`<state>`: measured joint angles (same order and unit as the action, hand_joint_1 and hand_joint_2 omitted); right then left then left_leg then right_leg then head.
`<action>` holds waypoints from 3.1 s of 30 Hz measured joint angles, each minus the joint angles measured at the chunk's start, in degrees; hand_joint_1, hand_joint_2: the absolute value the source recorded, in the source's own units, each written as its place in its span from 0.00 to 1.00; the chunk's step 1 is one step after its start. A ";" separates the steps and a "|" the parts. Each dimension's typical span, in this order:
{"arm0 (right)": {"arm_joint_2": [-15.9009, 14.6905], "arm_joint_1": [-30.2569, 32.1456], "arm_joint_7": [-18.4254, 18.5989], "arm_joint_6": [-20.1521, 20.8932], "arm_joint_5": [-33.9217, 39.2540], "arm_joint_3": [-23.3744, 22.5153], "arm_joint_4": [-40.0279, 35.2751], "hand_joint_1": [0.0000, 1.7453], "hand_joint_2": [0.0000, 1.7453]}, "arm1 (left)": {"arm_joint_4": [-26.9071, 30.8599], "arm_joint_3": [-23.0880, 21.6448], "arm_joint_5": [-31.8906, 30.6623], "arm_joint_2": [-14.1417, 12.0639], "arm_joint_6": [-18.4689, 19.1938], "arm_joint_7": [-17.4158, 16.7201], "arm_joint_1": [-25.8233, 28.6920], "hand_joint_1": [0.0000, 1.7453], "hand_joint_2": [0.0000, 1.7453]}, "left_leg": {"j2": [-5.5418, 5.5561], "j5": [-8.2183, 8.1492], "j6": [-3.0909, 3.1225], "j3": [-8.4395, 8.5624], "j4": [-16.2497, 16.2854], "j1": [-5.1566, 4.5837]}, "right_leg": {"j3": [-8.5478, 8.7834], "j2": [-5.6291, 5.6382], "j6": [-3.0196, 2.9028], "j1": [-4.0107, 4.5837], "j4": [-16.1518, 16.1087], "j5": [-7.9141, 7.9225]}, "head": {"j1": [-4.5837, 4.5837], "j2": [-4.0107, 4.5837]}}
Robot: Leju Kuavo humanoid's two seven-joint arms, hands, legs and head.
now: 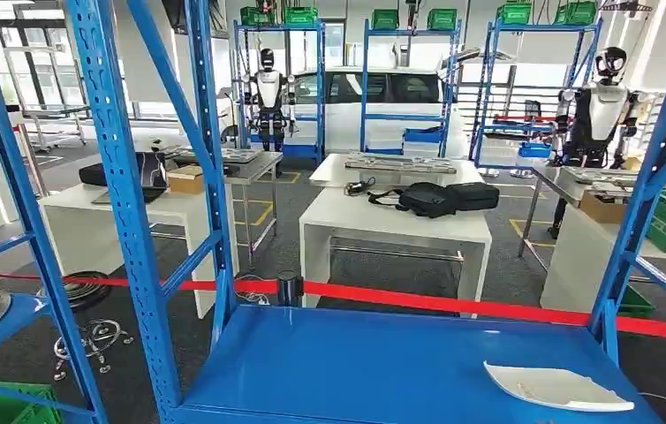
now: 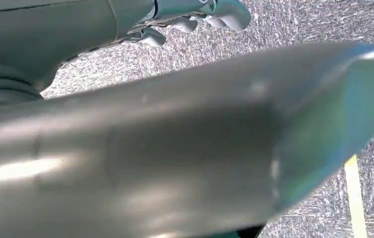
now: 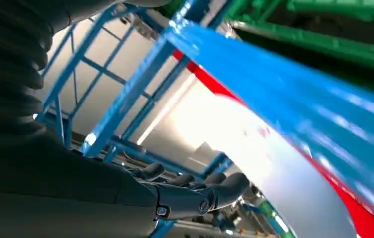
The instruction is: Take the parts from the cabinet and place them on the table.
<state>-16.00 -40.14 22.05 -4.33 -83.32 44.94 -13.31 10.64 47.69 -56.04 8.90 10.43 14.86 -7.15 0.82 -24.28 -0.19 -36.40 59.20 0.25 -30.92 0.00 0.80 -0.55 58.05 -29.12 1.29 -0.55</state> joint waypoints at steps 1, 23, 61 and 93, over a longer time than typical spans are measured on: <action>-0.33 0.58 0.33 -0.11 0.02 -0.41 0.00 0.00 1.00 | 0.00 0.11 0.22 -0.02 0.11 0.46 0.12 0.00 0.00 | -0.01 0.00 0.00 0.00 0.00 0.00 | -0.01 0.01 0.00 0.00 0.00 0.00 | 0.00 0.00; -7.30 2.70 4.72 -3.01 -2.43 -7.50 -0.89 0.00 1.00 | 0.00 0.87 0.83 -0.04 1.18 2.03 0.36 0.00 0.00 | 0.00 -0.01 0.01 -0.02 0.00 -0.02 | 0.00 0.00 0.00 -0.01 0.00 0.00 | 0.02 0.00; -12.04 -1.80 0.90 -6.93 -6.65 -13.22 -2.40 0.00 1.00 | 0.17 0.94 0.68 -0.07 1.11 0.30 0.06 0.00 0.00 | 0.22 -1.71 3.03 2.26 -1.38 -0.64 | -2.11 0.03 1.61 -1.05 5.29 -1.05 | 0.11 0.00; -12.52 0.29 0.76 -9.48 -6.62 -15.89 -2.84 0.00 1.00 | 0.13 0.96 0.46 0.33 1.27 1.35 -0.39 0.00 0.00 | 0.25 4.64 2.16 -5.57 -0.25 -0.79 | 4.77 0.53 1.04 -0.04 6.53 -12.34 | -0.11 0.00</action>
<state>-28.52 -39.84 22.82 -13.81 -89.94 29.05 -16.15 10.78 48.65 -55.58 9.22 11.69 16.22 -7.54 1.07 -19.64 1.97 -41.96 58.96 -0.54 -26.16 0.53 1.85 -0.59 64.58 -41.46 1.18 -0.55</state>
